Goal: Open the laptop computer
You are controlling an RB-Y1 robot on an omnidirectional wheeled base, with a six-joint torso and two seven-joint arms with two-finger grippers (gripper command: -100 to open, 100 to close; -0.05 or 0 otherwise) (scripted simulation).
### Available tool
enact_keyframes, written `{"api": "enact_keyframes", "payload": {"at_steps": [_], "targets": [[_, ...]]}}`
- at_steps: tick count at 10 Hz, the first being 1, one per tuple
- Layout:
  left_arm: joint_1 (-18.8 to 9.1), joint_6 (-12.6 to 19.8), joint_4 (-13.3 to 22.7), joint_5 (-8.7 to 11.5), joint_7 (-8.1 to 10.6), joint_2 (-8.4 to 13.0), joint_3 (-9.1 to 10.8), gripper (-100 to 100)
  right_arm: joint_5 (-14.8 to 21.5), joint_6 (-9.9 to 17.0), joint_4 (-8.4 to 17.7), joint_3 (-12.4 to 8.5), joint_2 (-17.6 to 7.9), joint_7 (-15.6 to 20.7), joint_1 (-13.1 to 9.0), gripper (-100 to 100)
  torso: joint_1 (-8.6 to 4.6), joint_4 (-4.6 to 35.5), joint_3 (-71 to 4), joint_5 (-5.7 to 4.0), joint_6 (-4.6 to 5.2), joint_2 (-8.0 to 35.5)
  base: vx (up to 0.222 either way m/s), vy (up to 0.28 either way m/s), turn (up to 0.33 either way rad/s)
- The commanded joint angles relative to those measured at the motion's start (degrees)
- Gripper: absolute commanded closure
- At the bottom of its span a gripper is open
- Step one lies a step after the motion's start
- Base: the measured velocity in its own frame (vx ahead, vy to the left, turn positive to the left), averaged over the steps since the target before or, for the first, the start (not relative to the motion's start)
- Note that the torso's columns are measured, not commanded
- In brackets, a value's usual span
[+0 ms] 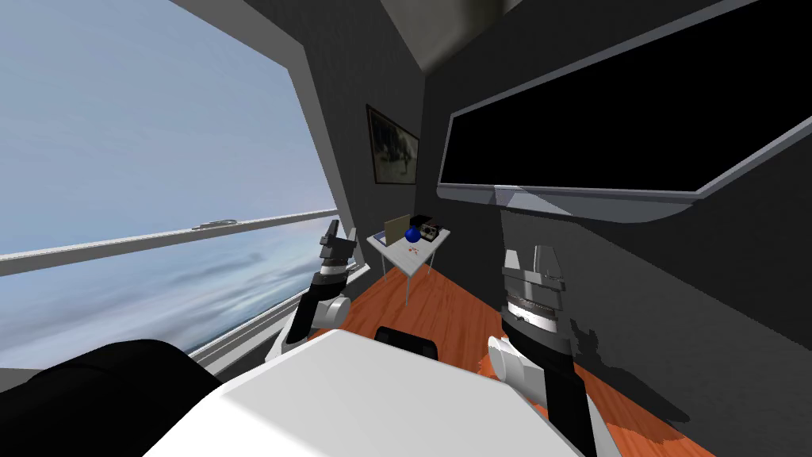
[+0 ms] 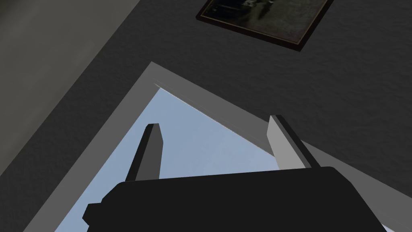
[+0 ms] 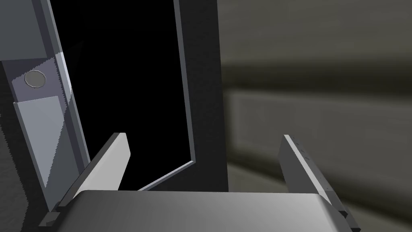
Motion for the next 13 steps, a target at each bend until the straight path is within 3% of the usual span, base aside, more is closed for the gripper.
{"api": "enact_keyframes", "payload": {"at_steps": [1,9,10,13], "targets": [[0.00,0.00,0.00,0.00,0.00,0.00,0.00,0,0.00,0.00,0.00,0.00,0.00,0.00,0.00,0,0.00,2.35,-4.67,0.00,0.00,2.32,0.000,0.000,0.000],[0.00,-0.01,-0.02,0.00,0.00,0.00,0.00,0,0.00,-0.01,-0.02,0.00,0.00,0.00,0.00,0,0.00,35.37,-70.73,0.00,0.00,35.39,0.000,0.000,0.000],[-0.02,0.45,-0.02,0.05,0.29,1.89,0.22,-100,0.00,-0.01,-0.02,0.00,0.00,0.00,0.00,0,0.00,39.60,-79.19,0.00,0.00,39.62,0.010,0.004,-0.023],[-0.06,2.23,-0.14,0.23,1.44,6.38,1.06,-100,0.00,0.00,0.01,0.00,0.00,0.00,0.01,0,0.06,42.21,-84.53,0.02,0.00,42.19,0.016,0.020,-0.047]]}}
